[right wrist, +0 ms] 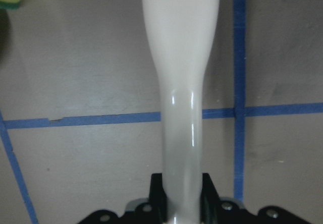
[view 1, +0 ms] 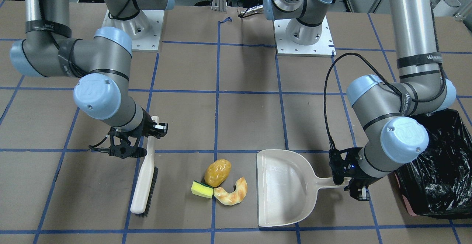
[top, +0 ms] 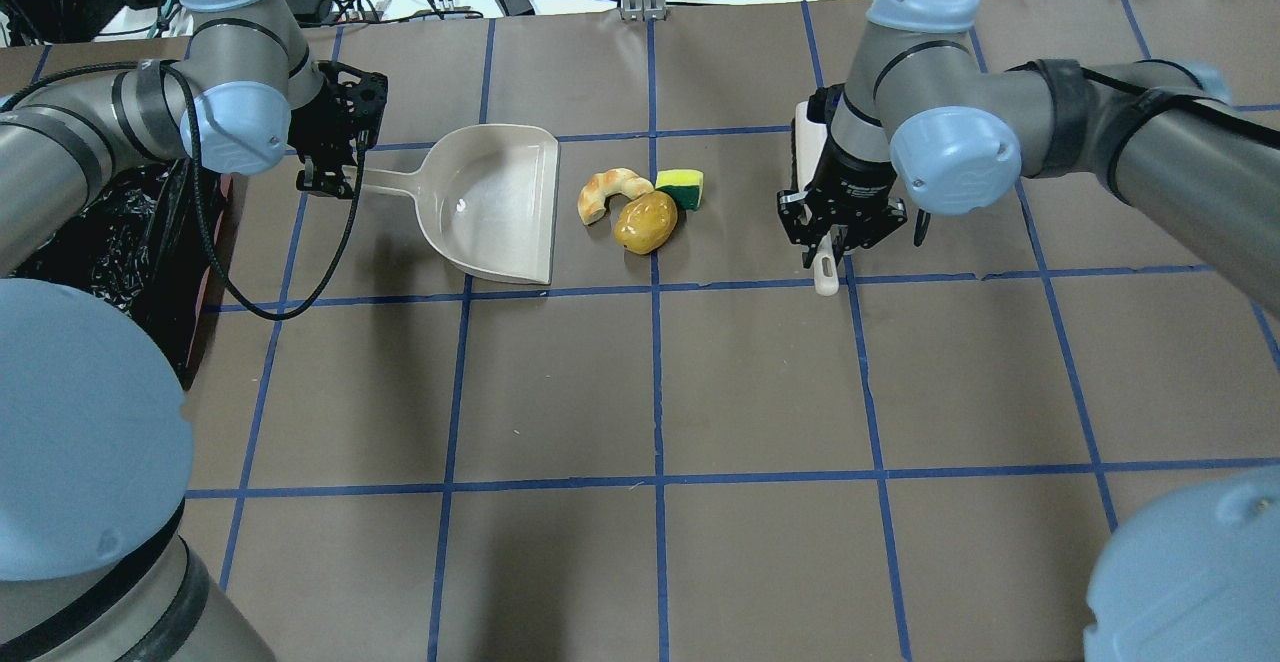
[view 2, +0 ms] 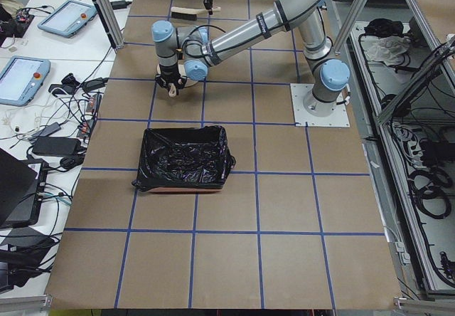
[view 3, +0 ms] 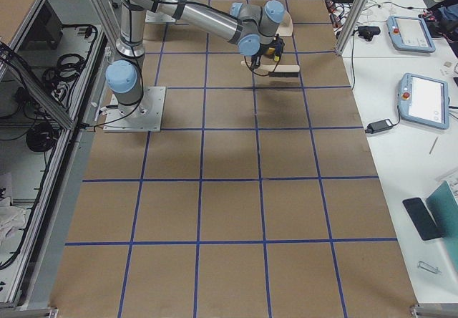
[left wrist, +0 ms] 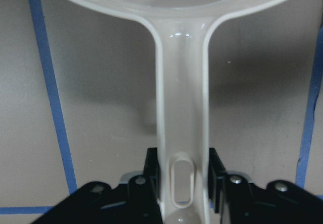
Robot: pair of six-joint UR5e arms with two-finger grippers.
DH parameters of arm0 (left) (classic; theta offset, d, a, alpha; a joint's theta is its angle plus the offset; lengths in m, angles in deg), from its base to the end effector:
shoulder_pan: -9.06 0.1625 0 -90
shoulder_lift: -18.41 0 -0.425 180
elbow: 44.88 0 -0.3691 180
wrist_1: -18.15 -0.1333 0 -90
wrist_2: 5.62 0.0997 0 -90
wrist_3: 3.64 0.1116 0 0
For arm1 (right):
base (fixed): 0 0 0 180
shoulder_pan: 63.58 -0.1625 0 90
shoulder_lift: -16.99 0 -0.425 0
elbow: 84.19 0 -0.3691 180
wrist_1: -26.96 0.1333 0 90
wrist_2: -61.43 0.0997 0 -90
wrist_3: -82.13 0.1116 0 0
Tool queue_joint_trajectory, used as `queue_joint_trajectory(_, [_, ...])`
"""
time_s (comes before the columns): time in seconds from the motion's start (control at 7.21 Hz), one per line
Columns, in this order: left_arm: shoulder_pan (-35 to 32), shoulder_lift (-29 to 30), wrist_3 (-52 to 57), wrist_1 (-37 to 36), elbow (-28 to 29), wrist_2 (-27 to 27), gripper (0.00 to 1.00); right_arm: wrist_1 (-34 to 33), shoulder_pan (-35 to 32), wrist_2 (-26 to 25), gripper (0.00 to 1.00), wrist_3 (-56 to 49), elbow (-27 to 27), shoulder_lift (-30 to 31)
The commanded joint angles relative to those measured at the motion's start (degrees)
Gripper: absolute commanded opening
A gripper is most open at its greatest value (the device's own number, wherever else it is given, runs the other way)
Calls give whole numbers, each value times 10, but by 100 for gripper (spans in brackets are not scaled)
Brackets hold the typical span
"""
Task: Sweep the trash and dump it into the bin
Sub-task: 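Lift the brush with the right gripper and move it toward the debris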
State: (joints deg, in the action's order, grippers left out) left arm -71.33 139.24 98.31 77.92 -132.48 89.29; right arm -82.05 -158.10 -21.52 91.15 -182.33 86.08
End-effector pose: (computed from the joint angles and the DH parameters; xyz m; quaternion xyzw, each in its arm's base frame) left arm -0.0142 -0.6571 0.2437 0.7202 0.6923 0.0266 0.0371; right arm 0.1901 -0.5399 0.2538 0.0444 0.9933 0.0939 0.0505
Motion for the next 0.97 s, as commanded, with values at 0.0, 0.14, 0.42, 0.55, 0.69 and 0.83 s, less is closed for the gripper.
queue_joint_trajectory(0.0, [0,0,0,0,0,1,13,-1,-43,18,0,68,0,-8])
queue_joint_trajectory(0.14, [1,0,0,0,1,1,13,-2,-57,18,0,84,0,-10])
queue_joint_trajectory(0.42, [1,0,0,0,1,0,13,-5,-72,29,0,111,0,-17])
queue_joint_trajectory(0.55, [1,0,0,0,0,-1,13,-7,-80,30,0,121,1,-19])
queue_joint_trajectory(0.69, [1,-1,0,0,0,-1,13,-7,-92,31,0,138,1,-20])
queue_joint_trajectory(0.83, [0,-1,0,0,1,-2,13,-9,-101,38,0,146,1,-20])
